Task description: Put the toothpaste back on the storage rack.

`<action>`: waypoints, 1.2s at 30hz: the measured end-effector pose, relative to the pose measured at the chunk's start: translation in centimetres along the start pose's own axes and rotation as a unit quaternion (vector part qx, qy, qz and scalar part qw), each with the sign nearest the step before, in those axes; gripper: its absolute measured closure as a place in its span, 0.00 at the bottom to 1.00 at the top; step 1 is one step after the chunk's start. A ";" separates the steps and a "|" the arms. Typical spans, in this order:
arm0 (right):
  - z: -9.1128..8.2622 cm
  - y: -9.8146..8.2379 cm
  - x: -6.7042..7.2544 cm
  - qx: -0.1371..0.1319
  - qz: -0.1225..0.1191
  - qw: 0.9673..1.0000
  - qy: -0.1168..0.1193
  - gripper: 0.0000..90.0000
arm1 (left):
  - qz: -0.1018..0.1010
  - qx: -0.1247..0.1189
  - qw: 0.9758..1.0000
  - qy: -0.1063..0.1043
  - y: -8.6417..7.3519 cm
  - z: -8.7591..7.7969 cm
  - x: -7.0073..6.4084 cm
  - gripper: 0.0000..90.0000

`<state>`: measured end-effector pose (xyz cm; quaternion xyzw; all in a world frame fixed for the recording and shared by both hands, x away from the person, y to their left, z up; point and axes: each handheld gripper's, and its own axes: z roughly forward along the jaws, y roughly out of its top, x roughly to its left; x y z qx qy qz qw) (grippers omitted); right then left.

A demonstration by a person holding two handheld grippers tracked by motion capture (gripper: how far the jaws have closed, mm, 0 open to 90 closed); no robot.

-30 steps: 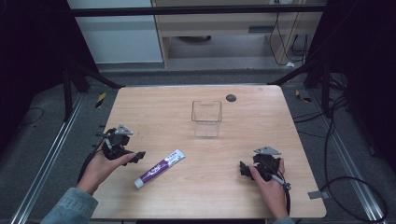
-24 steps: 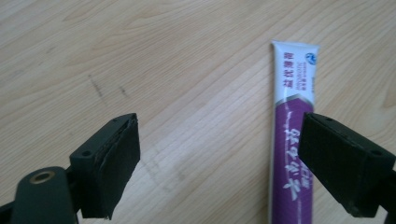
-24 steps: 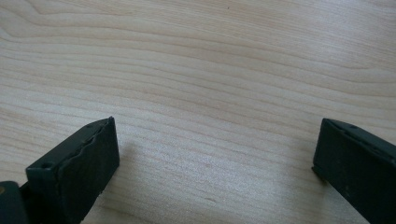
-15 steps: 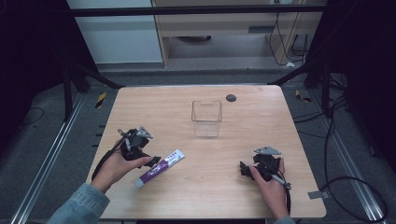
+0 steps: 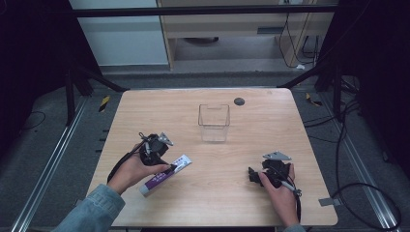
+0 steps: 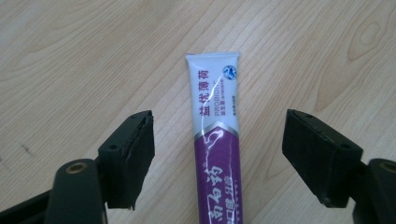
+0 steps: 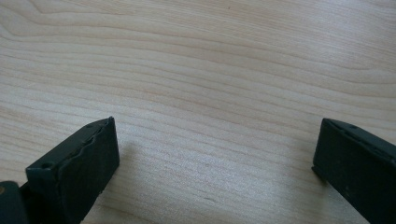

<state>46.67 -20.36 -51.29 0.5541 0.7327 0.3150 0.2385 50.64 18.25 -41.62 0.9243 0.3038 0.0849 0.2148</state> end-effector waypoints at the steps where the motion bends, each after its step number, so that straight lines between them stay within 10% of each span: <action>1: 0.0 0.0 0.0 0.000 0.000 1.000 0.000 0.01 | 0.003 0.003 1.000 -0.001 0.1 0.1 -0.1 0.30; 36: 0.0 0.0 0.0 0.000 0.000 1.000 0.001 0.01 | -0.004 0.051 0.999 -0.014 1.2 4.4 0.5 0.42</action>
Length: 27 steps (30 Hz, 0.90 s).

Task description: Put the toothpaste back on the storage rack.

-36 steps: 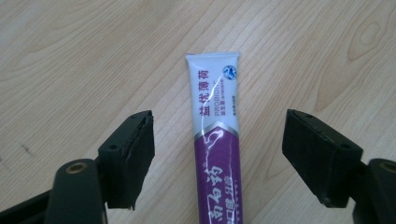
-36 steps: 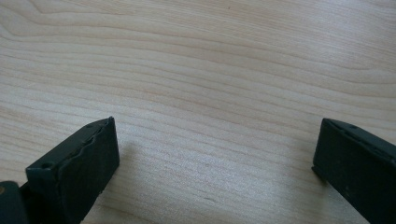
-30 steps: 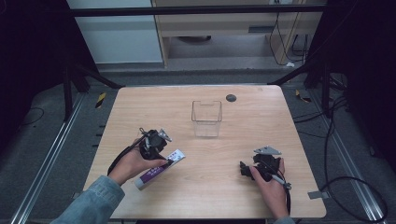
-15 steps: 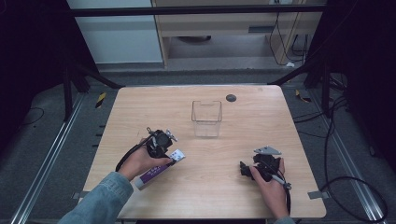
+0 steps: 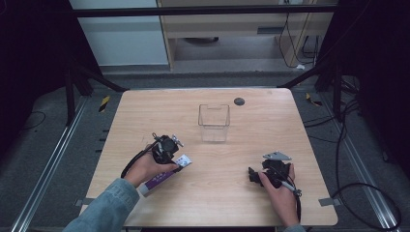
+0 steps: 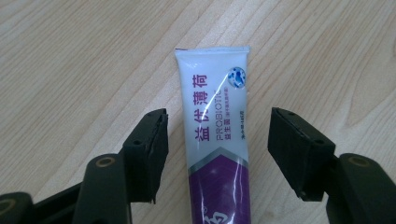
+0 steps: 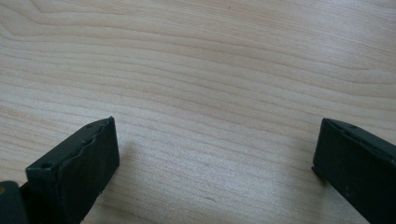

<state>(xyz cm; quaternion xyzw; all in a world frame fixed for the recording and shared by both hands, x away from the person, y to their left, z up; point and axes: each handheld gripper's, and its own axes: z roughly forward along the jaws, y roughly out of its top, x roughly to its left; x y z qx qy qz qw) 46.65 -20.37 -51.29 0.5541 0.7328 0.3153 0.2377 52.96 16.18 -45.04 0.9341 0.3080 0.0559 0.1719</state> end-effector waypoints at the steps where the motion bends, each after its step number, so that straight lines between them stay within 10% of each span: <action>1: 0.0 0.0 0.0 0.000 0.000 1.000 0.000 0.01 | 0.001 0.000 1.000 0.000 0.0 0.0 0.0 0.42; 27: 0.0 0.0 0.0 0.000 0.000 1.000 0.000 0.01 | -0.008 -0.007 1.000 -0.002 -0.6 1.4 0.5 0.49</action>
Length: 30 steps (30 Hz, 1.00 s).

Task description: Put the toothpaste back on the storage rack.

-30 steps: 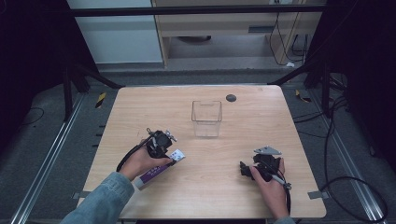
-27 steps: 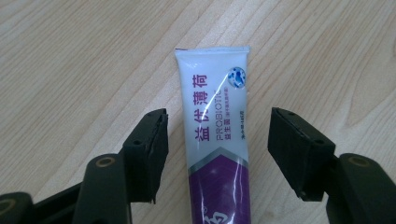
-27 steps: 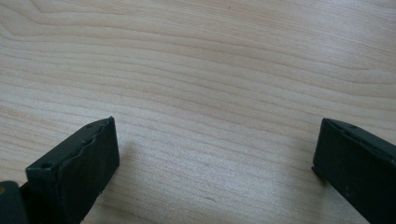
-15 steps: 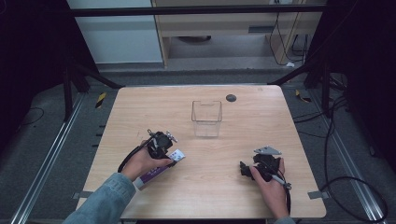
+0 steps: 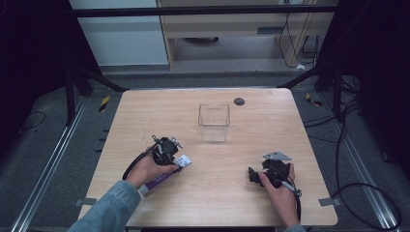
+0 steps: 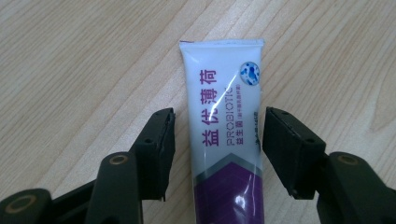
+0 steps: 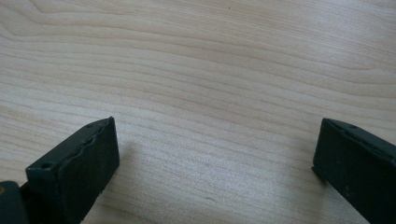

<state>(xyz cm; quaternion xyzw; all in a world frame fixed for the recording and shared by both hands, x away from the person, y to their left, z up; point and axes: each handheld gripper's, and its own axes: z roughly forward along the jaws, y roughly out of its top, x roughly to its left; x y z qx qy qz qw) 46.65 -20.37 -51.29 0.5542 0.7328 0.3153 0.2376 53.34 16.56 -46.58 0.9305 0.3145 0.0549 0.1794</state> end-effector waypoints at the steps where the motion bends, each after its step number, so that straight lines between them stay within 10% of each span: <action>1: 0.0 0.0 0.0 0.000 0.000 1.000 0.000 0.01 | 0.000 0.001 1.000 0.000 0.0 0.0 0.0 0.49; 30: 0.0 0.0 0.0 0.000 0.000 1.000 0.000 0.01 | 0.013 0.018 1.000 0.006 -0.5 0.0 -0.4 0.58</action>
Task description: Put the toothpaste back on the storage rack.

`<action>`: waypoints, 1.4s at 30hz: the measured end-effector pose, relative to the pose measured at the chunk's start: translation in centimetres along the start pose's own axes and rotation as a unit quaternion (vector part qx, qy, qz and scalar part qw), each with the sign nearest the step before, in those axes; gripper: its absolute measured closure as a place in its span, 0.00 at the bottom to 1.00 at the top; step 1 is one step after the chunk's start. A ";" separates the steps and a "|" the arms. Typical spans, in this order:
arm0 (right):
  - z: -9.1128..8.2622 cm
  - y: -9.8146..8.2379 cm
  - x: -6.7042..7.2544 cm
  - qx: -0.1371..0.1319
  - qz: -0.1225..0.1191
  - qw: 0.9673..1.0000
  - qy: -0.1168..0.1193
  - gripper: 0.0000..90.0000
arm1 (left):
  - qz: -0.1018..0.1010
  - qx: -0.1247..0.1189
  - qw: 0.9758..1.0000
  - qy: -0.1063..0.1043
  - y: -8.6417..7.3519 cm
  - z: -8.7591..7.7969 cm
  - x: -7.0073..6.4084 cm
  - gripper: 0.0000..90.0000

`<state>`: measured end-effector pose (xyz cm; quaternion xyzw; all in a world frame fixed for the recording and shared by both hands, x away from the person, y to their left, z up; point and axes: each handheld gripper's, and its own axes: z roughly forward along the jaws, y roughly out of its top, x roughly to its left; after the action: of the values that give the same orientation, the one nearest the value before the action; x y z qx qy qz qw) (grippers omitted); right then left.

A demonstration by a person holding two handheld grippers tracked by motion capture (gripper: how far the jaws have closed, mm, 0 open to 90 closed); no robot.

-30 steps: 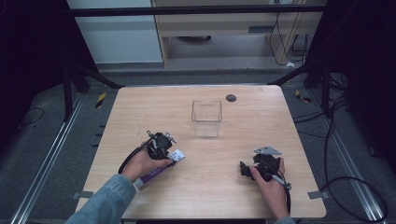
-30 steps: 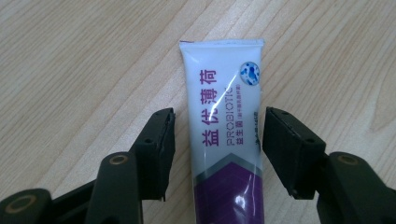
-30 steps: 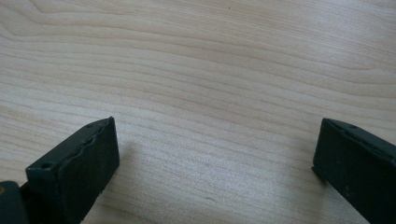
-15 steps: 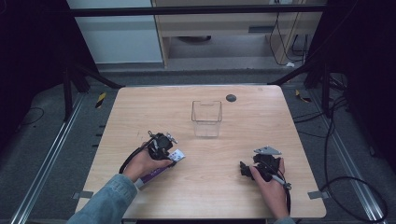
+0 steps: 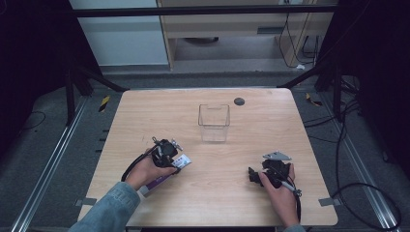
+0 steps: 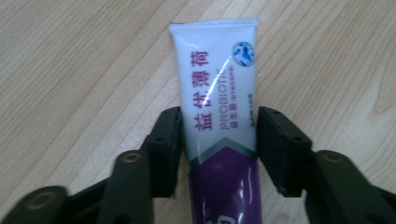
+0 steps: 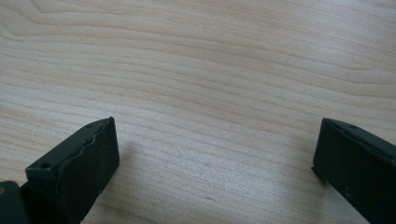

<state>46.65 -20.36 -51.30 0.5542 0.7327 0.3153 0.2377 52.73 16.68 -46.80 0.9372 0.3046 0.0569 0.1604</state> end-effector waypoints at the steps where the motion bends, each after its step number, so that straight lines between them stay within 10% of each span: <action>1: 0.0 0.0 0.0 0.000 0.000 1.000 0.000 0.01 | 0.002 0.000 1.000 0.001 0.0 0.0 -0.1 0.59; 25: 0.0 0.0 0.0 0.000 -0.001 1.000 0.000 0.00 | 0.015 -0.015 1.000 0.005 -0.5 -1.2 -1.0 0.87; 42: 0.0 0.0 0.0 0.000 -0.001 1.000 0.000 0.00 | -0.001 -0.092 0.995 0.025 0.2 -4.1 -1.3 0.88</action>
<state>46.67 -20.38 -51.29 0.5534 0.7333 0.3151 0.2383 50.89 16.86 -42.88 0.9165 0.3027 0.1082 0.2381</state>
